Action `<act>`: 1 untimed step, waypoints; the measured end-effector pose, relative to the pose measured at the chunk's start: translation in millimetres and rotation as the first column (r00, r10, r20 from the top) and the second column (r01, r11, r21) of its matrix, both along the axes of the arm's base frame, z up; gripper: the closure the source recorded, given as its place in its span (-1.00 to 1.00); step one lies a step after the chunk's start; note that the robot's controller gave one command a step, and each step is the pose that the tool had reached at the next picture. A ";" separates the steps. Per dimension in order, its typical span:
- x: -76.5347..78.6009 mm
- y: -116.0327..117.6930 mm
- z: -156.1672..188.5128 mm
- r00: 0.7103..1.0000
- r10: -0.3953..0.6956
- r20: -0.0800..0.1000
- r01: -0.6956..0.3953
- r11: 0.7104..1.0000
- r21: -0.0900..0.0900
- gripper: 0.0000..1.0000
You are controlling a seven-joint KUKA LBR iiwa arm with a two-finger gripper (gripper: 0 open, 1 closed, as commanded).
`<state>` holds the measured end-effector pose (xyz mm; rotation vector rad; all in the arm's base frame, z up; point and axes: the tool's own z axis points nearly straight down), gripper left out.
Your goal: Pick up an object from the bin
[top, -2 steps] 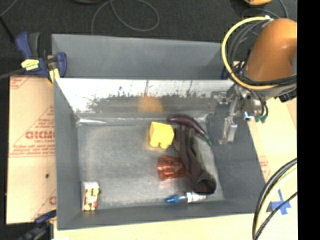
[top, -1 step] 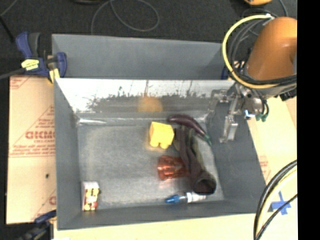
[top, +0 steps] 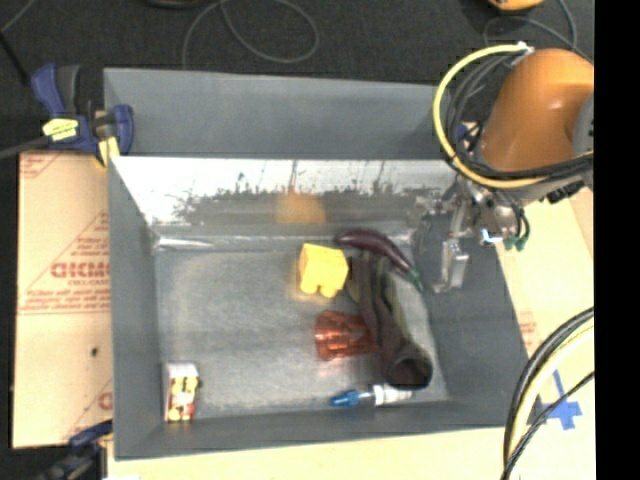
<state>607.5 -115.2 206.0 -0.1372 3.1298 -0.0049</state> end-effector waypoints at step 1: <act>-25.6 7.2 -58.9 1.000 0.001 0.000 -0.001 1.000 0.001 -1.00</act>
Offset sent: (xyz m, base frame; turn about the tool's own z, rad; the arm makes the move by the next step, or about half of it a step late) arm -0.0050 0.0292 -0.0951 -0.0670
